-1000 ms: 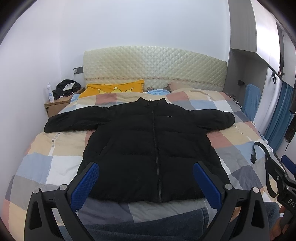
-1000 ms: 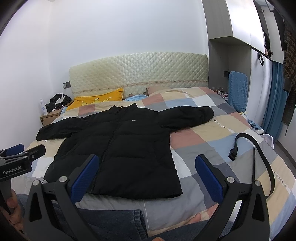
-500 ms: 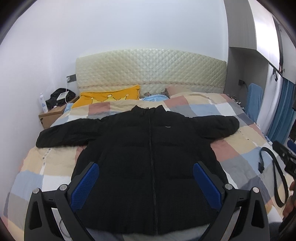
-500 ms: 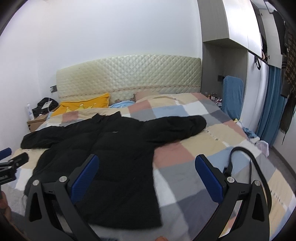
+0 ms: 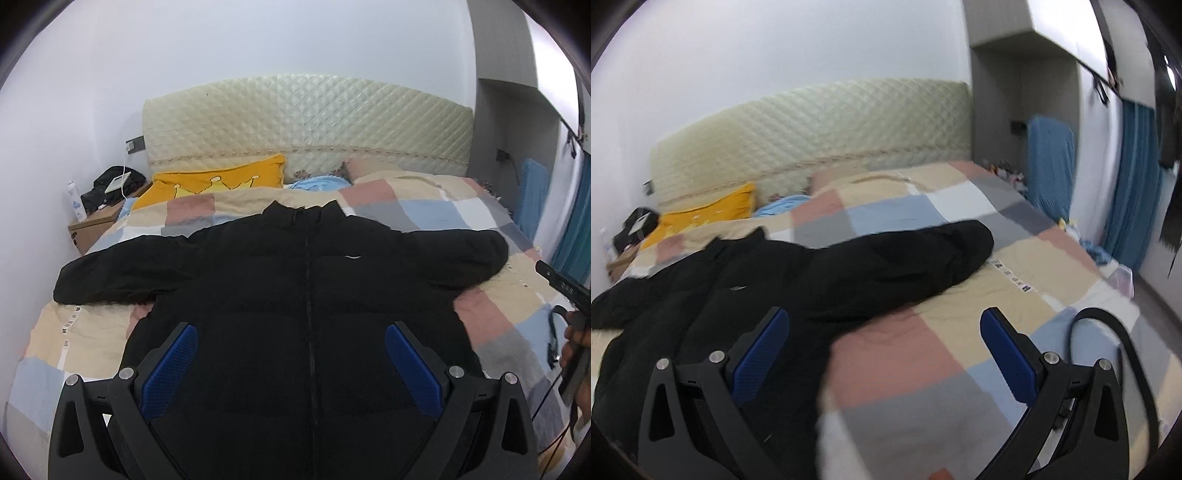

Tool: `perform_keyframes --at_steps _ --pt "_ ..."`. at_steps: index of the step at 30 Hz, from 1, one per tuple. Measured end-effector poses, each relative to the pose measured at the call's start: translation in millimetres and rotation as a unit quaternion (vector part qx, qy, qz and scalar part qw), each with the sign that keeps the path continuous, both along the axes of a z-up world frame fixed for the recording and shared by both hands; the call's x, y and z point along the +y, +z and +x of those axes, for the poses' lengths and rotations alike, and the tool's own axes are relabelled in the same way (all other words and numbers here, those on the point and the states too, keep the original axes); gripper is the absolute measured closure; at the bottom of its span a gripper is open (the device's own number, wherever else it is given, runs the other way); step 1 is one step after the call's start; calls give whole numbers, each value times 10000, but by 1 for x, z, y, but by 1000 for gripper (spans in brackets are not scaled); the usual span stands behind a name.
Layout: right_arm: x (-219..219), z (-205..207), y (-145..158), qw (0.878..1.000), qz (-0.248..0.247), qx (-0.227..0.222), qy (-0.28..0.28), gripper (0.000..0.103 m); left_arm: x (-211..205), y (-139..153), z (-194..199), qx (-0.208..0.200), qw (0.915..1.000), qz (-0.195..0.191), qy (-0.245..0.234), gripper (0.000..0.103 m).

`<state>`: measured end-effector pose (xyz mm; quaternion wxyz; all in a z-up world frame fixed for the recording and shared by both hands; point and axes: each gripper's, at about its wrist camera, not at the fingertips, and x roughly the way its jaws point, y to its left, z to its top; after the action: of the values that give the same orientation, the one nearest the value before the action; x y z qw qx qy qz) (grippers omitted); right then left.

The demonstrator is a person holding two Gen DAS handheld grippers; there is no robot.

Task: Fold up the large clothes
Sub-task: 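Grasp the jacket sleeve cuff with the right tool and lift it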

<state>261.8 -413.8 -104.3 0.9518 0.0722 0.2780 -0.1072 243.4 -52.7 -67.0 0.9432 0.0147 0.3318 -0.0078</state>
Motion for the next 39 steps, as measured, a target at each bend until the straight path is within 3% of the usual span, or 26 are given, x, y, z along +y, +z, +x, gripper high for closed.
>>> perform_keyframes --at_steps 9,14,20,28,30,31,32,34,37,39 --pt "-104 123 -92 9923 822 529 -759 4 18 -57 59 456 9987 83 206 0" --pt "-161 175 -129 9781 1453 471 -1414 7 17 -90 80 780 9966 155 197 0" --pt "-201 222 -172 9576 2209 453 -1791 7 17 -118 91 1005 9941 323 267 0" --pt "-214 260 -184 9523 2225 298 -2065 9 30 -125 92 1034 9927 268 569 0" --pt "-207 265 -183 9558 2190 362 -1930 30 34 -123 91 1034 9929 204 544 0" --pt "-202 264 -180 9583 2228 293 -1763 56 34 -122 90 1007 9931 230 548 0" --pt "-200 263 -178 9596 2261 276 -1654 73 35 -120 89 985 9932 263 555 0" --pt "-194 262 -169 9627 2137 305 -1633 89 37 -117 87 915 9937 282 582 0" --pt "-192 251 -143 9672 1827 172 -1755 95 44 -114 84 885 9941 151 606 0" --pt "-199 234 -122 9635 1725 -1 -2049 96 49 -112 81 881 9940 107 641 0"
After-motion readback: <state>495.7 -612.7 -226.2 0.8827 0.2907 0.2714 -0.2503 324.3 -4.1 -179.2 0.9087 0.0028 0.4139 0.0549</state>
